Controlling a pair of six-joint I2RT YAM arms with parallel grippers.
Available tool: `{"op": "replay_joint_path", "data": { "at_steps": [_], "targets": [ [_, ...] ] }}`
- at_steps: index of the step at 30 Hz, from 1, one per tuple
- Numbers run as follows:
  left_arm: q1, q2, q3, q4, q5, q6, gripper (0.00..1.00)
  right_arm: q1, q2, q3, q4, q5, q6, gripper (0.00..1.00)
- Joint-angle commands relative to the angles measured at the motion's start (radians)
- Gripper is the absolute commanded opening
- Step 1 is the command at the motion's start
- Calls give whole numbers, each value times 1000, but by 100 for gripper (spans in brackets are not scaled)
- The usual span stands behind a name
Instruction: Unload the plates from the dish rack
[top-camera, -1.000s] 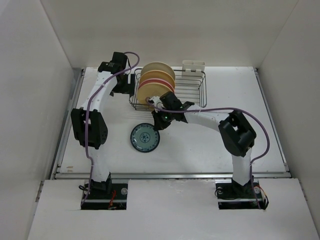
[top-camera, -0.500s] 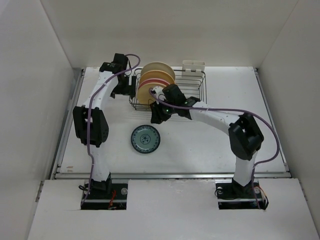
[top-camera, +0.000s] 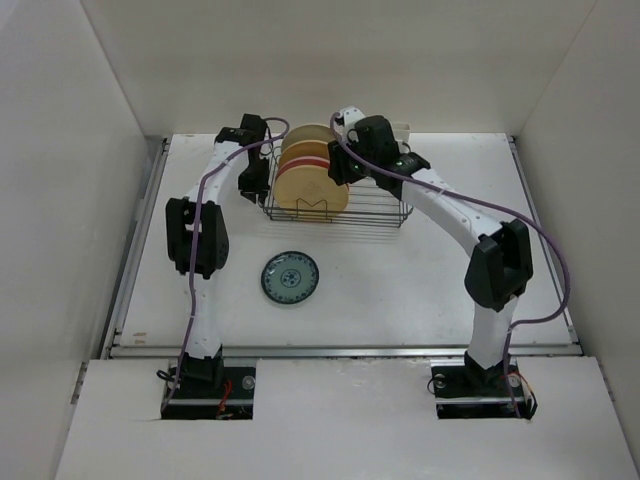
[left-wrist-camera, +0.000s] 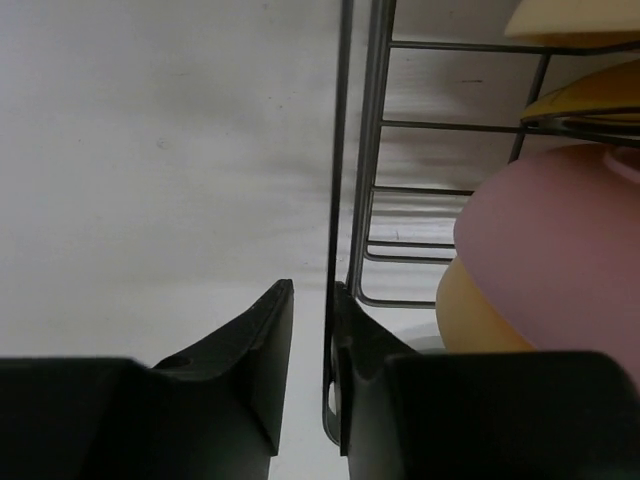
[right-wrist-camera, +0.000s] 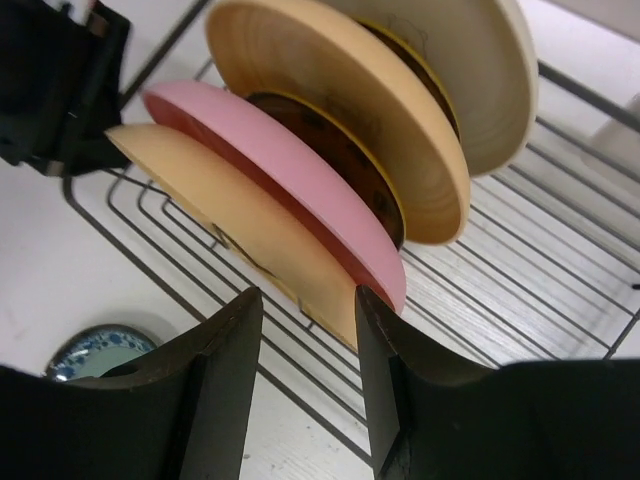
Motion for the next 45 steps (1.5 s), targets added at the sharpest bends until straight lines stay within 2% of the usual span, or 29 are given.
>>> {"op": "replay_joint_path", "data": {
  "at_steps": [1, 3, 6, 12, 16, 17, 31, 40, 41, 45],
  "targets": [
    [2, -21, 32, -48, 41, -24, 17, -6, 50, 60, -37, 51, -38, 48],
    [2, -21, 23, -57, 72, -35, 8, -6, 62, 73, -37, 28, -47, 48],
    [2, -21, -3, -57, 83, -61, 0, -6, 82, 82, -25, 8, -56, 45],
    [2, -55, -63, -47, 83, -92, 0, -24, 129, 107, -7, -1, -56, 40],
    [2, -73, -120, -27, 127, -127, 0, -24, 139, 107, 2, -1, -85, 12],
    [2, -82, -141, -18, 141, -136, 0, -24, 139, 97, 2, 8, -85, 0],
    [2, -93, -155, -8, 152, -195, 0, -24, -162, -74, 160, 83, -133, 0],
    [2, -93, -134, -8, 124, -176, 0, -34, -217, -151, 168, 92, -13, 0],
    [2, -93, -134, -8, 115, -167, 0, -47, -217, -151, 159, 82, 28, 0],
    [-7, -93, -123, -18, 88, -158, 5, -132, -256, -163, 32, -124, 108, 0]
  ]
}}
